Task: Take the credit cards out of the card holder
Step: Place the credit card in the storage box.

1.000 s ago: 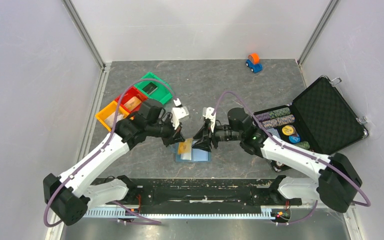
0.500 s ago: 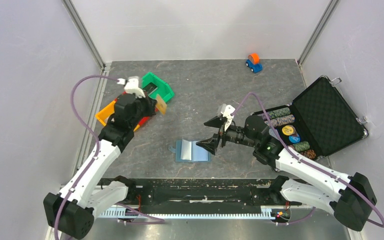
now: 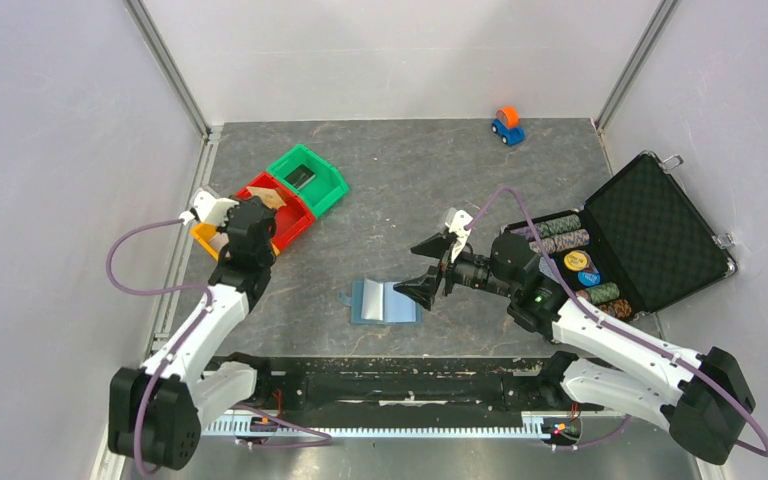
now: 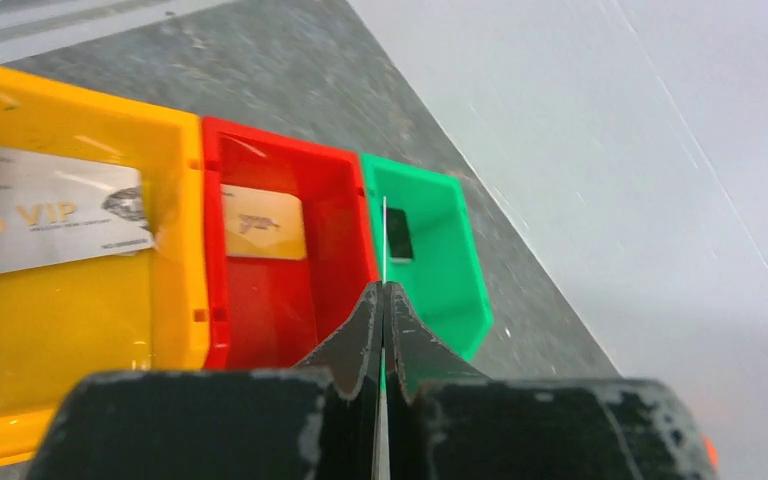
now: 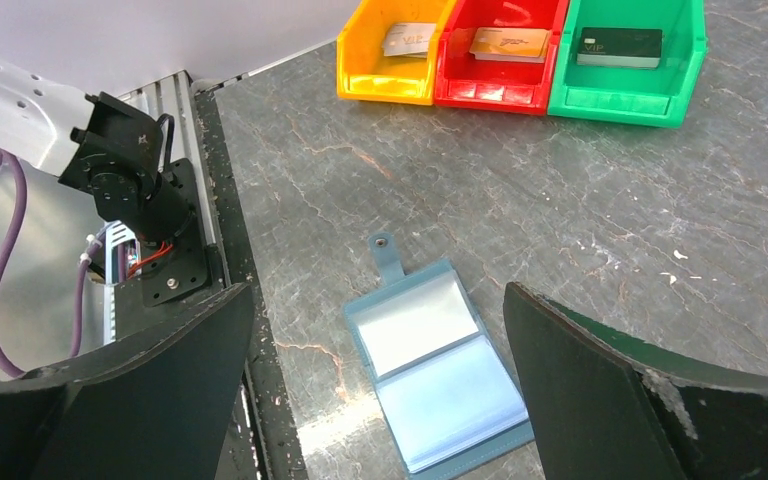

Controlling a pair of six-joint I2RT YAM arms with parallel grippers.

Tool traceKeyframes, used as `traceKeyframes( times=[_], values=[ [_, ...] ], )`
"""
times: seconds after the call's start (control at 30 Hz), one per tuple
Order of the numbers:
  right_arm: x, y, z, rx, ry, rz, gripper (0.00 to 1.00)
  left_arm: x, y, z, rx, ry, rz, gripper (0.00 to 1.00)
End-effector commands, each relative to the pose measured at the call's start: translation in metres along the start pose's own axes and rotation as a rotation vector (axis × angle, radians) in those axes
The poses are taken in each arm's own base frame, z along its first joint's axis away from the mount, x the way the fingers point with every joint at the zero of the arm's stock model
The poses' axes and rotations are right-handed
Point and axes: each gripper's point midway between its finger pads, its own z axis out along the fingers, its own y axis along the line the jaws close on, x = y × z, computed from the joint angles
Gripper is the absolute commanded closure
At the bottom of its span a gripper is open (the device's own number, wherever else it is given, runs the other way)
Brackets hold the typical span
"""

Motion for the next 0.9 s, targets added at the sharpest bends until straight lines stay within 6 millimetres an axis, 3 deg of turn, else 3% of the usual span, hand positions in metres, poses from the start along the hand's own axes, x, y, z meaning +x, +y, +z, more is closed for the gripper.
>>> traceKeyframes(
  times=[0.0, 0.27, 0.47, 0.87],
  values=[
    [-0.014, 0.005, -0.002, -0.018, -0.053, -0.012, 0.02, -0.041, 0.014, 0.019, -0.159, -0.259, -0.186, 0.98],
    [-0.013, 0.003, -0.003, -0.011, -0.045, -0.028, 0.02, -0.029, 0.041, 0.044, -0.315, -0.345, -0.214, 0.98],
    [-0.013, 0.0, -0.003, 0.003, -0.037, -0.052, 0.02, -0.014, 0.048, 0.067, -0.357, -0.354, -0.223, 0.98],
    [-0.01, -0.008, -0.001, 0.034, -0.012, -0.074, 0.02, 0.006, 0.044, 0.101, -0.336, -0.323, -0.144, 0.98]
  ],
)
